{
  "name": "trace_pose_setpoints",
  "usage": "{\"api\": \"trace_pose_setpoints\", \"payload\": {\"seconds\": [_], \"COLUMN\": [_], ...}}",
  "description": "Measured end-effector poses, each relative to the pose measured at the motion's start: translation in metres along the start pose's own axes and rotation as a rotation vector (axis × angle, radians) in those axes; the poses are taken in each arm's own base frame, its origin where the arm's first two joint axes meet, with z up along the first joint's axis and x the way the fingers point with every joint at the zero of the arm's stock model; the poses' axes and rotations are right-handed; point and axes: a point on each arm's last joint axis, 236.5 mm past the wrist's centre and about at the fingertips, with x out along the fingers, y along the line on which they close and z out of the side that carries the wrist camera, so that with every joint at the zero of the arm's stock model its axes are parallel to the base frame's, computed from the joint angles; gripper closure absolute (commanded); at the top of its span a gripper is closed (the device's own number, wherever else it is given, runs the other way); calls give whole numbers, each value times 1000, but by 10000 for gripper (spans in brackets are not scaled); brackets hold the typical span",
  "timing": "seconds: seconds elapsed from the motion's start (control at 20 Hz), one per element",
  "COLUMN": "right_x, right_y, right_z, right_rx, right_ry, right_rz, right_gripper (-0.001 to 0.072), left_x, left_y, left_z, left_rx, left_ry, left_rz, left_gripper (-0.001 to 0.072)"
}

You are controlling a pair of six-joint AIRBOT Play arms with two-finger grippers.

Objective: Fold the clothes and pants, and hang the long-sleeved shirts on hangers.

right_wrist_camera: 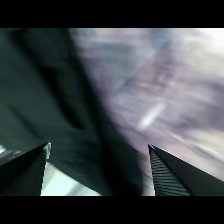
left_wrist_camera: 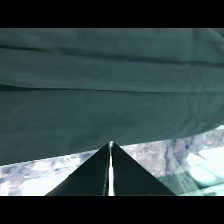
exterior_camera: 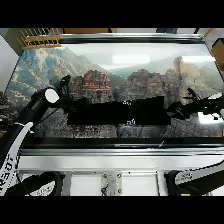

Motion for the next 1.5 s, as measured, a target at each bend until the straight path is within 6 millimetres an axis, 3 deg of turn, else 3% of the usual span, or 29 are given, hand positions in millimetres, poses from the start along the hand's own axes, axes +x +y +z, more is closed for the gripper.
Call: {"api": "trace_pose_setpoints", "payload": {"seconds": [0.2, 0.3, 0.45, 0.5, 0.55, 0.75, 0.95, 1.25, 1.5], "right_x": [27, 38, 49, 51, 52, 42, 2, -72, -97], "right_y": [29, 37, 42, 45, 50, 63, 83, 140, 193], "right_z": [-4, -5, -2, 1, 2, 9, 17, 12, -1], "right_rx": [-24, -42, -61, -62, -61, -76, -153, -312, -429], "right_ry": [49, 62, 56, 44, 41, 5, -32, -42, -33], "right_rz": [68, 72, 59, 62, 75, 82, 11, -148, -260], "right_gripper": [9, 254, 518, 662, 702, 702, 702, 702, 702], "left_x": [16, 22, 35, 39, 45, 70, 103, 158, 192], "left_y": [-25, -34, -45, -49, -52, -69, -95, -148, -176], "left_z": [0, 1, 3, 4, 4, 3, 8, 3, -15], "left_rx": [49, 68, 91, 98, 104, 139, 185, 251, 305], "left_ry": [19, 27, 43, 47, 54, 88, 108, 150, 210], "left_rz": [-16, -21, -26, -27, -27, -29, -42, -95, -114], "left_gripper": [703, 703, 703, 703, 703, 703, 703, 704, 703]}}
